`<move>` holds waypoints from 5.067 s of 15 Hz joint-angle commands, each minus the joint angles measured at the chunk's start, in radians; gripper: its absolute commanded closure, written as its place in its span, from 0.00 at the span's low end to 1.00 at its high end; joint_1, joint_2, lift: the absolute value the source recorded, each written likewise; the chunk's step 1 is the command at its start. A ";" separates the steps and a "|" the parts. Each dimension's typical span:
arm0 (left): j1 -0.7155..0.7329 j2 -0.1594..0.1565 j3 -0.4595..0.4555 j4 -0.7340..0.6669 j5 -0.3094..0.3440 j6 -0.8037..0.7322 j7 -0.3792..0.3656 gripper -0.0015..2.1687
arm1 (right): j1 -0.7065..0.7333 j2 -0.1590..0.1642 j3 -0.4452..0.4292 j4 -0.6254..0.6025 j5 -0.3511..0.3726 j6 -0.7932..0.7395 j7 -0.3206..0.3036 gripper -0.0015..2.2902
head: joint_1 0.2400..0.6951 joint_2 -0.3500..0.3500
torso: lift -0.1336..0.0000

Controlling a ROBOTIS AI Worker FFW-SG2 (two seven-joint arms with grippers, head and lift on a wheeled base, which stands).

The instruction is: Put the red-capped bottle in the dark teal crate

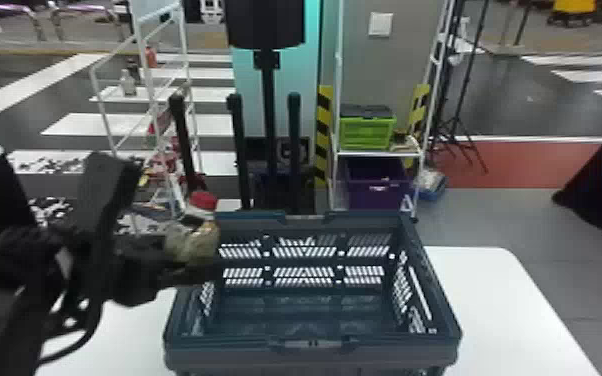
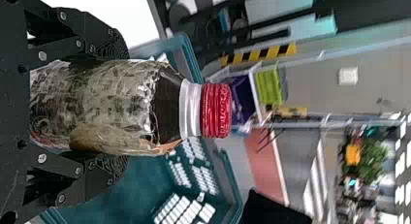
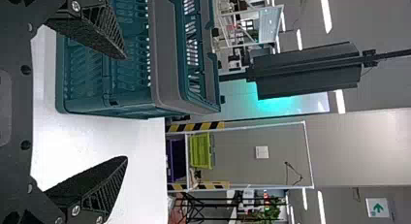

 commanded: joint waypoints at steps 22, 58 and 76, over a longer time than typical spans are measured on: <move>-0.629 -0.214 -0.675 1.525 -0.384 -0.785 -0.437 0.99 | -0.012 0.043 -0.009 0.024 0.004 -0.010 0.002 0.07 | 0.57 0.50 | 1.00; 0.816 -0.215 0.152 -0.155 0.006 -1.006 0.714 0.02 | -0.017 -0.017 -0.049 0.027 -0.050 -0.034 0.002 0.07 | 0.57 0.50 | 1.00; 1.005 -0.261 0.103 0.355 0.063 -1.757 0.747 0.03 | -0.051 -0.026 -0.026 0.023 -0.036 0.027 0.000 0.07 | 0.57 0.50 | 1.00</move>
